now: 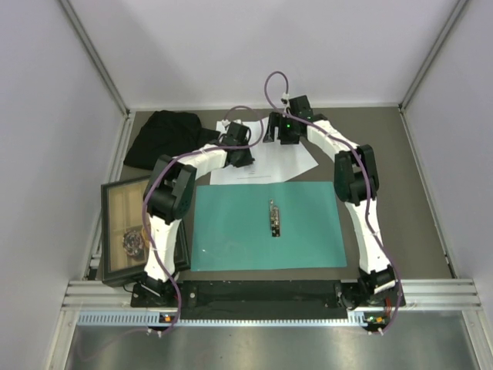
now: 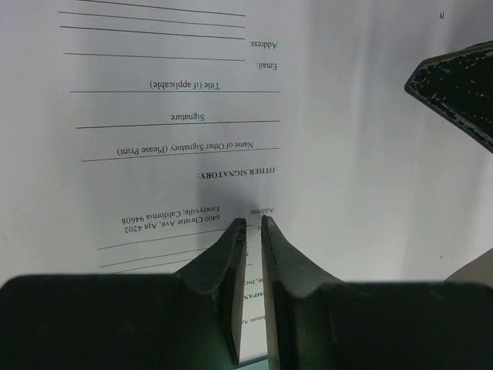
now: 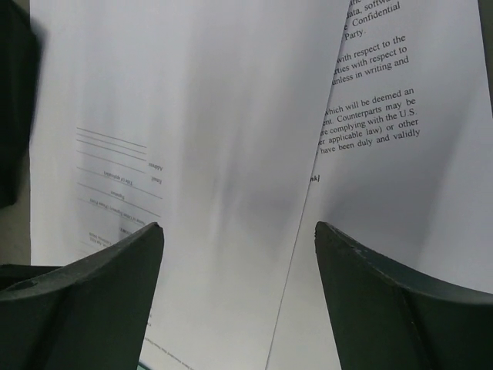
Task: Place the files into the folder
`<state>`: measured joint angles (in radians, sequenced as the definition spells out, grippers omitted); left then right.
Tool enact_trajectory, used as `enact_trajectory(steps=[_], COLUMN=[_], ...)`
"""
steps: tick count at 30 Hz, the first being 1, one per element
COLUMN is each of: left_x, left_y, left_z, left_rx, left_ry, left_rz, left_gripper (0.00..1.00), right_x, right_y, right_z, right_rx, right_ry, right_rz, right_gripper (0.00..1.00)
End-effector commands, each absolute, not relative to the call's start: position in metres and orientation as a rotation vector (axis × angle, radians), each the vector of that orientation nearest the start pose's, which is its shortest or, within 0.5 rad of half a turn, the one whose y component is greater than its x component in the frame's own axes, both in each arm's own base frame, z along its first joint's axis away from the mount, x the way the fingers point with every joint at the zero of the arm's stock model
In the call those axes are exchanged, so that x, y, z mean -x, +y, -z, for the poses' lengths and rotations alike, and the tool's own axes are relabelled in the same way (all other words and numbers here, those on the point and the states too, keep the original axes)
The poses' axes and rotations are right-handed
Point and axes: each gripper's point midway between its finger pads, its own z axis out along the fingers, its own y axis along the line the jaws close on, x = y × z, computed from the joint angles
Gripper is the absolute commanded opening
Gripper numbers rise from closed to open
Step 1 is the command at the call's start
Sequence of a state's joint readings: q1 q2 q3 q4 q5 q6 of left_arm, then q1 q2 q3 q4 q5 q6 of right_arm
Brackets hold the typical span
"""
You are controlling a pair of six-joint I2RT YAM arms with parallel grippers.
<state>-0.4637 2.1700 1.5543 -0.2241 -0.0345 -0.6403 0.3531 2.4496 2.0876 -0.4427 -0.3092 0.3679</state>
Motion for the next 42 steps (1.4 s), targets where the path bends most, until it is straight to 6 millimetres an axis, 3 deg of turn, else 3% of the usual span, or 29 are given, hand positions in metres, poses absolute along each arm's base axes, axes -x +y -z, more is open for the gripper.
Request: enact_trajectory(steps=[1,6,18,20,22,23,25,33,36,41,42], left_x=[-0.464,-0.464,-0.465,-0.465,-0.463,-0.463,-0.463,-0.462,-0.464,-0.466,-0.467], left_y=[-0.249,-0.25,-0.249,-0.248,-0.248,-0.248,-0.246,-0.247,-0.247,-0.257,-0.262], left_z=[-0.007,-0.006,-0.006,-0.005,-0.005,-0.003,-0.004,-0.003,-0.004,-0.016,-0.026], left_rx=[0.256,0.257,0.255,0.259,0.258,0.257,0.262,0.261,0.258,0.216,0.198], left_ry=[2.521,2.522,2.523,2.525,2.529,2.531,2.531,2.527,2.523,2.514,2.502], left_rz=[0.426,0.433,0.441,0.441,0.442,0.443,0.441,0.445,0.447,0.52,0.564], left_gripper=[0.19,0.19,0.19,0.19,0.19,0.19,0.19,0.18,0.18,0.2,0.22], right_x=[-0.547,-0.537,-0.529,-0.521,-0.521,-0.514,-0.51,-0.489,-0.488,-0.5,-0.504], right_y=[0.295,0.306,0.322,0.318,0.317,0.315,0.316,0.316,0.313,0.31,0.31], right_z=[-0.05,-0.048,-0.072,-0.066,-0.087,-0.08,-0.093,-0.094,-0.097,-0.105,-0.102], right_rx=[0.179,0.178,0.125,0.051,0.004,-0.017,-0.031,-0.059,-0.067,-0.011,-0.002], right_ry=[2.433,2.439,2.414,2.446,2.395,2.412,2.391,2.386,2.375,2.332,2.33], right_rz=[-0.717,-0.785,-0.956,-0.978,-1.033,-1.045,-1.08,-1.158,-1.147,-1.083,-1.071], right_gripper=[0.79,0.78,0.79,0.8,0.81,0.82,0.82,0.82,0.77,0.52,0.37])
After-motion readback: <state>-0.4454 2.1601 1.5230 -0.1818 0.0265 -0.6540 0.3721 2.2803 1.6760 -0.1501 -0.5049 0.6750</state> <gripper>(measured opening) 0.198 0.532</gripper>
